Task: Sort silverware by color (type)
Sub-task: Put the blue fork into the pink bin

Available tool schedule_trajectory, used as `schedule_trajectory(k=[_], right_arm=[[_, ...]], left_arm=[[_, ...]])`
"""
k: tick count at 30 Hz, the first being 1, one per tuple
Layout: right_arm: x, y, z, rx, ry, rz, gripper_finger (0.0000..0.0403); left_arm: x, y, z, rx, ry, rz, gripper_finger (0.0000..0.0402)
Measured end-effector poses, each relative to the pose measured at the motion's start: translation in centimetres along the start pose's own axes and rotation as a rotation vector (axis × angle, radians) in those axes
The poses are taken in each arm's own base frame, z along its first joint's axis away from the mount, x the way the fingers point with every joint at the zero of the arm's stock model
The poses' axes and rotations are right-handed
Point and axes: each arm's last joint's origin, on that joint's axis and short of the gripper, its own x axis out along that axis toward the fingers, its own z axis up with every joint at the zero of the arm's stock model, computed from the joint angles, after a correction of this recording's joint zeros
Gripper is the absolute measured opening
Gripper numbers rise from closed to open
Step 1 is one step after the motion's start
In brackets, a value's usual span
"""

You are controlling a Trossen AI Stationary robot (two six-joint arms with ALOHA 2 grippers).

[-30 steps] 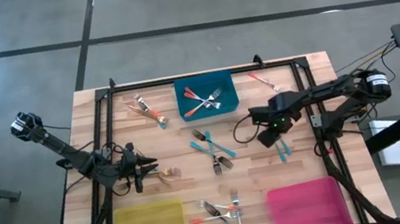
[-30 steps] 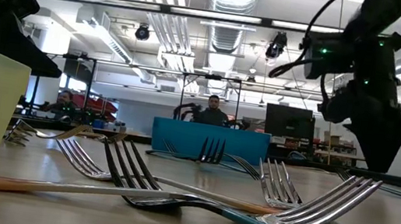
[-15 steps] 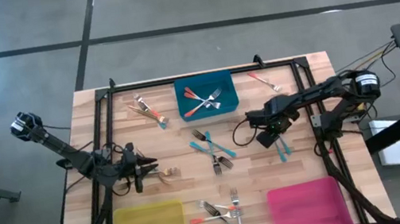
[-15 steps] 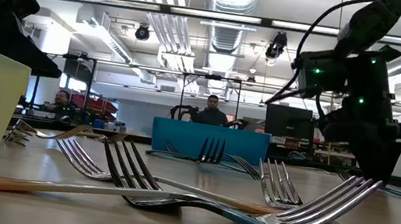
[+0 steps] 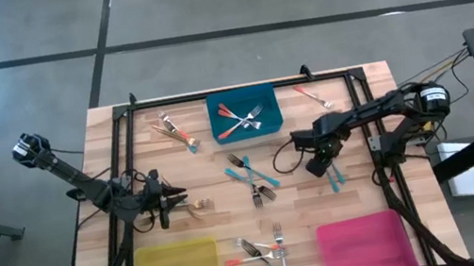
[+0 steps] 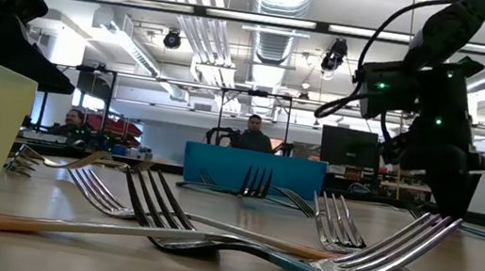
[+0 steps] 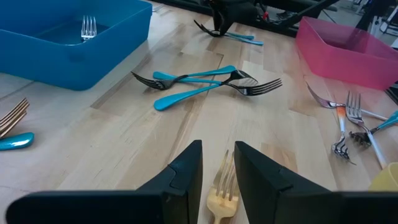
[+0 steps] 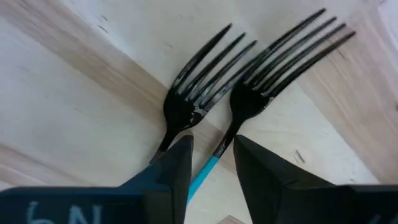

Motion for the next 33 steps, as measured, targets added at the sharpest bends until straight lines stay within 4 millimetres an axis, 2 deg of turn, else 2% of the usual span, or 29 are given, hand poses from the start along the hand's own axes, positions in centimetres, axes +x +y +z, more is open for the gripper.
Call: schedule_trajectory(k=[9, 18, 24, 30, 33], right_arm=[[0.2, -0.5, 0.3, 0.015, 0.016, 0.025, 0.0016], [-0.5, -0.7, 0.1, 0.055, 0.002, 0.044, 0.001], [-3.0, -1.3, -0.7, 0.117, -0.107, 0.102, 0.0009], [-6.2, -2.1, -2.0, 0.204, -0.256, 0.206, 0.0009], [-8.0, -2.5, -2.7, 0.191, -0.354, 0.269, 0.0009]], left_arm=[[0.0, 0.0, 0.0, 0.0, 0.0, 0.0, 0.0077], [0.0, 0.0, 0.0, 0.0, 0.0, 0.0, 0.0077], [0.0, 0.0, 0.0, 0.0, 0.0, 0.0, 0.0077], [0.0, 0.0, 0.0, 0.0, 0.0, 0.0, 0.0077], [0.0, 0.0, 0.0, 0.0, 0.0, 0.0, 0.0077]])
